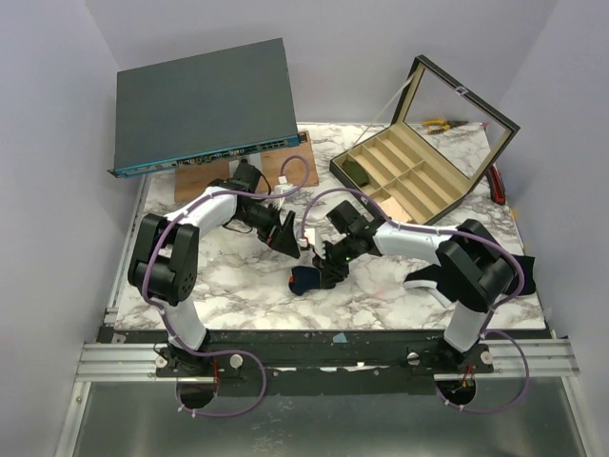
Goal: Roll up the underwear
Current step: Roll the underwear to the center of the board.
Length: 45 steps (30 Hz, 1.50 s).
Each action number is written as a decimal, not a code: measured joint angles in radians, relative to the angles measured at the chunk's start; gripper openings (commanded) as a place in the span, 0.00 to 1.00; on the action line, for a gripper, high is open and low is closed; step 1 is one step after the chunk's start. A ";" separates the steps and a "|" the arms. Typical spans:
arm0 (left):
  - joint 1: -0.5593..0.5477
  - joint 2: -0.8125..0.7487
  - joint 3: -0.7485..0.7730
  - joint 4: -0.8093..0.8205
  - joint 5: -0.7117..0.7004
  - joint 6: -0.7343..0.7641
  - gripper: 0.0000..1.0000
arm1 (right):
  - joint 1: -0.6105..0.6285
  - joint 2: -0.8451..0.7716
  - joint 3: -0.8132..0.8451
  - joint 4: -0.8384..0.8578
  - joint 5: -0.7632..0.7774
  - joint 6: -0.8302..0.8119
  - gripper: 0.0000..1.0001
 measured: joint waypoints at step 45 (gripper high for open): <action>-0.632 -0.351 -0.433 0.463 -0.930 0.323 0.99 | -0.094 0.309 0.323 -0.421 -0.280 0.057 0.01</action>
